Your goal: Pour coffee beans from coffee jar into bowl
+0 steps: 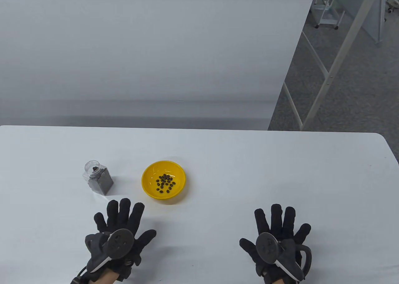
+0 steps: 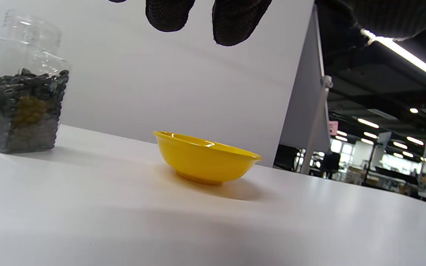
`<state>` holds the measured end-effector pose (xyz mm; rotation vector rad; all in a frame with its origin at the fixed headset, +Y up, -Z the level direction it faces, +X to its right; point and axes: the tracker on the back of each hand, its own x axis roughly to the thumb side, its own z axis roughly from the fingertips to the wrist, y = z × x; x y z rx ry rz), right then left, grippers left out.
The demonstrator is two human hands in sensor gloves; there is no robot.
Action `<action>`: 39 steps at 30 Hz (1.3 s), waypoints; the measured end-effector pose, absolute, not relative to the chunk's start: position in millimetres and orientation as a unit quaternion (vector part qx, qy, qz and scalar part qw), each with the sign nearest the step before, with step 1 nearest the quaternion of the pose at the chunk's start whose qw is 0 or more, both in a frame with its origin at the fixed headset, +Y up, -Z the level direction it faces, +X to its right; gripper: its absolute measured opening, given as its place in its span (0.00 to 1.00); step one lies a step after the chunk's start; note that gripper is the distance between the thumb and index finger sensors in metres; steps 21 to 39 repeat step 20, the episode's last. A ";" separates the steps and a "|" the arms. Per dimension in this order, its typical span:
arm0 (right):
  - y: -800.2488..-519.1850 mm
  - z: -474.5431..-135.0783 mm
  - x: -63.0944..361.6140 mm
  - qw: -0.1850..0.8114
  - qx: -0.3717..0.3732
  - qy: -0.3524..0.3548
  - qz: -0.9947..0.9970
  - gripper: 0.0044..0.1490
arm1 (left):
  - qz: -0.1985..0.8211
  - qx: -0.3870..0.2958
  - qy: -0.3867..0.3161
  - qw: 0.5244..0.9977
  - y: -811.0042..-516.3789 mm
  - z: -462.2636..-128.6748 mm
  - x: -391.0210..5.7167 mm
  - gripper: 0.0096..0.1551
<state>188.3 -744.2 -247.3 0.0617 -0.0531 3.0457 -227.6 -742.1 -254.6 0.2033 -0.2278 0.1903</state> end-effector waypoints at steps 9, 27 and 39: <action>-752.9 -256.9 175.1 0.026 0.032 -0.004 0.999 0.59 | 0.055 0.071 -0.139 0.986 -748.2 -255.5 -212.2 0.60; -759.5 -259.7 166.2 0.011 0.040 0.009 0.999 0.60 | 0.048 0.022 -0.146 0.988 -759.8 -263.6 -213.4 0.61; -759.5 -259.7 166.2 0.011 0.040 0.009 0.999 0.60 | 0.048 0.022 -0.146 0.988 -759.8 -263.6 -213.4 0.61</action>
